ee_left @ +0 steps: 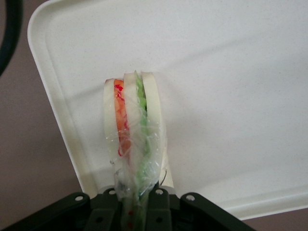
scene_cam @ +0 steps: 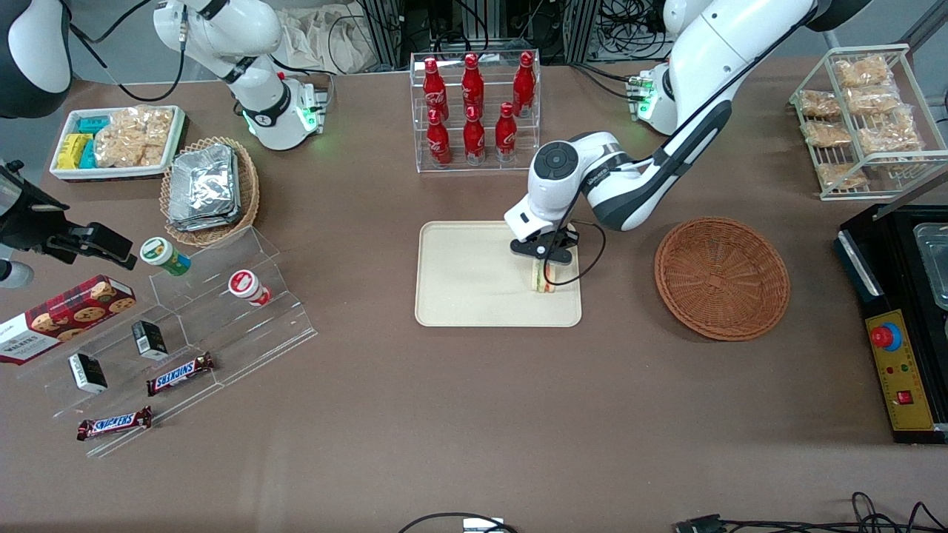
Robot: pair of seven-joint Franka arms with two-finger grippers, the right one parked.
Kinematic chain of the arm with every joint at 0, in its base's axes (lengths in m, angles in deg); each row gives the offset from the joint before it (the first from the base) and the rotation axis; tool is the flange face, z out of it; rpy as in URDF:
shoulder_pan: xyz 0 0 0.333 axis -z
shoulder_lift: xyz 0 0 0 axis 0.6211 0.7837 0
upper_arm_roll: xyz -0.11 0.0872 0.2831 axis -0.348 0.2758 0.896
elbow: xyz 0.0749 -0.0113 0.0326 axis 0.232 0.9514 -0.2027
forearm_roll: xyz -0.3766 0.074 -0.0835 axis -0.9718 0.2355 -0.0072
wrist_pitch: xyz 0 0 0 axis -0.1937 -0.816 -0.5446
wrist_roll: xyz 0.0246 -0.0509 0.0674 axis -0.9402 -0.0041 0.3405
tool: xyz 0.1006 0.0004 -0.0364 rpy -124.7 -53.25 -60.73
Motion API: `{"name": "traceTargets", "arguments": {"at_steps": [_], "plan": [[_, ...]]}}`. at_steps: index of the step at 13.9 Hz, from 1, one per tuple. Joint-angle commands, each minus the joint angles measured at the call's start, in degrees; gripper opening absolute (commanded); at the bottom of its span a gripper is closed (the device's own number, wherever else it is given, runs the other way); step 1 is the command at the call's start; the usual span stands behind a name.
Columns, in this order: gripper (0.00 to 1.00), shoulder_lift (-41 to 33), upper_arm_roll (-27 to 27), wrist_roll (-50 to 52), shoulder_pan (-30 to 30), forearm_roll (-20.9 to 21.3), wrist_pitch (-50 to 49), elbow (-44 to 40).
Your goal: Place sandwich from basket to tray
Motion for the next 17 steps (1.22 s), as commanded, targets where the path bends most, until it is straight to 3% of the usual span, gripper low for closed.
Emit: {"name": "traceTargets", "arguments": {"at_steps": [1, 2, 3, 4, 8, 14, 17], "plan": [[0.37, 1.94, 2.74, 5.72, 3.37, 3.75, -1.40, -2.19], [0.67, 2.73, 3.63, 6.26, 4.25, 4.89, -1.48, -2.89], [0.90, 3.08, 3.98, 6.44, 4.60, 5.16, -1.83, -3.50], [1.00, 3.26, 3.99, 6.53, 4.61, 5.16, -2.71, -4.12], [1.00, 2.74, 3.72, 6.53, 4.00, 4.02, -8.94, -9.21], [1.00, 2.73, 3.63, 5.74, 3.73, -4.40, -19.57, -23.43], [1.00, 2.21, 3.64, 5.74, 0.76, -6.08, -23.62, -27.93]]}}
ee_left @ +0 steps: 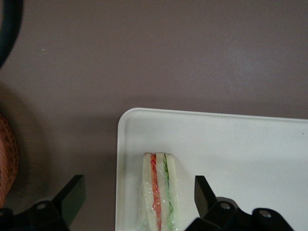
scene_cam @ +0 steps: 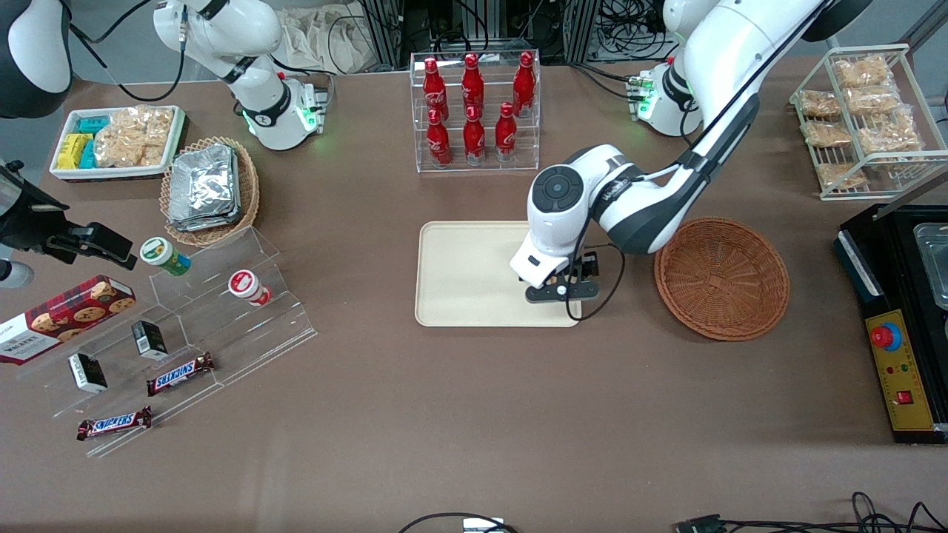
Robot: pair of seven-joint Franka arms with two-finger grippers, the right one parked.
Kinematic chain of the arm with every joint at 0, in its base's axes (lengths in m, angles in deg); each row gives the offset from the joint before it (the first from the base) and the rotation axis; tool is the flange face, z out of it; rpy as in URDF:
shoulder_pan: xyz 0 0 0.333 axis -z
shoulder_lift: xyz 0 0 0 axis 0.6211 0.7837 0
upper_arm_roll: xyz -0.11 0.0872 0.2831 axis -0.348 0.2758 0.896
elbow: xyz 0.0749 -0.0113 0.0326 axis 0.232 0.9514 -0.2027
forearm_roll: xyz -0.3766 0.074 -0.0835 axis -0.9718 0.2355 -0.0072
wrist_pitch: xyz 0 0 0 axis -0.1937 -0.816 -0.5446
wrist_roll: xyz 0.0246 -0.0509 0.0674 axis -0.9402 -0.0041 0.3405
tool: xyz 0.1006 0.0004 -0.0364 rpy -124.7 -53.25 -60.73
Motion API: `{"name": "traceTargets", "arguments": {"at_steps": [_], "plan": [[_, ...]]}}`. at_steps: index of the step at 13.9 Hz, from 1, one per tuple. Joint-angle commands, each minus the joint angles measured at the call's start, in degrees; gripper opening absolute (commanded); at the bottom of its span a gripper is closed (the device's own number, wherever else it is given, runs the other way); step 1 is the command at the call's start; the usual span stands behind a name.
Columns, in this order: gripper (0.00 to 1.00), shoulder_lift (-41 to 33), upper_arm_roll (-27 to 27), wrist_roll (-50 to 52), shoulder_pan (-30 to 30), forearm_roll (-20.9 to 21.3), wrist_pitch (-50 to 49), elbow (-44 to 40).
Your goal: Place sandwich from basket to tray
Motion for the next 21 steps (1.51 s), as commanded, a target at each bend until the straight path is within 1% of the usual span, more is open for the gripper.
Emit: {"name": "traceTargets", "arguments": {"at_steps": [1, 4, 9, 11, 13, 15, 16, 17, 18, 19, 21], "plan": [[1.00, -0.11, -0.53, 0.02, -3.52, -1.36, -3.92, -4.11], [1.00, -1.69, -0.88, -0.41, -7.92, -1.80, -5.77, -5.96], [1.00, -6.69, -0.79, -10.68, -13.81, -8.91, -9.46, -6.05], [1.00, -8.45, -0.79, -16.03, -16.44, -11.02, -12.17, -6.05], [1.00, -11.61, 0.34, -22.27, -18.12, -14.35, -13.77, -5.79], [1.00, -15.65, 7.43, -28.34, -15.42, -19.27, -15.00, -5.09], [1.00, -17.76, 11.21, -32.19, -13.40, -20.51, -16.31, -4.48], [1.00, -19.69, 14.03, -36.67, -12.51, -20.87, -17.97, -3.95], [1.00, -21.28, 15.63, -40.28, -12.33, -21.75, -19.30, -3.51], [1.00, -22.86, 18.17, -42.76, -11.72, -22.63, -20.27, -3.33], [1.00, -26.02, 24.58, -47.59, -8.38, -23.95, -22.46, -3.24]]}}
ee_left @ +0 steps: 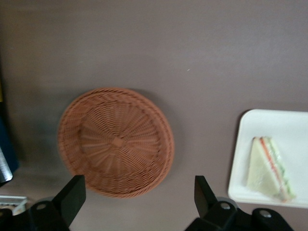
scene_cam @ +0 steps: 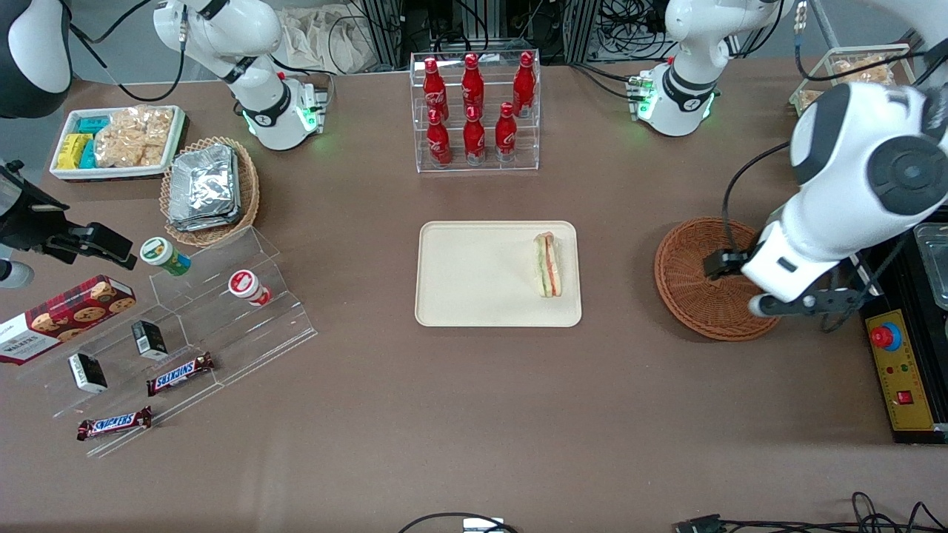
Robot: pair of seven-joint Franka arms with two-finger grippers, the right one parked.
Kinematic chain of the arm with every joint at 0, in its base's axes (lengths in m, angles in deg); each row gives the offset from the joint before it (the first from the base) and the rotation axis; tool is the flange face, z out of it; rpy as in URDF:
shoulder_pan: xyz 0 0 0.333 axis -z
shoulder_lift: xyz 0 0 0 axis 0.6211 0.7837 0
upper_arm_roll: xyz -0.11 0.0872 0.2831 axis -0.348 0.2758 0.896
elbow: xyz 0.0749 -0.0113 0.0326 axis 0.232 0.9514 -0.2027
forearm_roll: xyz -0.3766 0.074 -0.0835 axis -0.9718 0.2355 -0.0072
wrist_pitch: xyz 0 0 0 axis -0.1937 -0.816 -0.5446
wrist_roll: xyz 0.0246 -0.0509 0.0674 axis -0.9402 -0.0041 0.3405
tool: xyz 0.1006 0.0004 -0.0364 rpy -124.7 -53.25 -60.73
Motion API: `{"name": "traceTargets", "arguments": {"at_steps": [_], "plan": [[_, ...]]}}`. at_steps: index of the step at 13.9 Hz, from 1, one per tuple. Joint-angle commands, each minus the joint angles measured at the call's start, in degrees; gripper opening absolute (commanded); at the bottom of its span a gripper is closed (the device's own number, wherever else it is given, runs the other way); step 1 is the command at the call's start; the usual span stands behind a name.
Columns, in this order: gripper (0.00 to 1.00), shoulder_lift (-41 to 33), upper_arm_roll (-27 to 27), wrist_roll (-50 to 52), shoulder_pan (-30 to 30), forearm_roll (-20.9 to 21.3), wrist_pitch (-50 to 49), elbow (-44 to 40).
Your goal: Place sandwich from basket to tray
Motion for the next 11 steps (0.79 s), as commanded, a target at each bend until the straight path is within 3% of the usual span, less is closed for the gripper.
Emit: {"name": "traceTargets", "arguments": {"at_steps": [1, 5, 11], "plan": [[1.00, -5.84, 6.97, -7.54, 3.07, -1.90, -2.27, 2.41], [1.00, -10.15, 11.81, -16.17, 3.33, -5.15, -7.72, 2.41], [1.00, -11.57, 11.81, -16.80, 3.33, -4.98, -8.96, 1.44]]}}
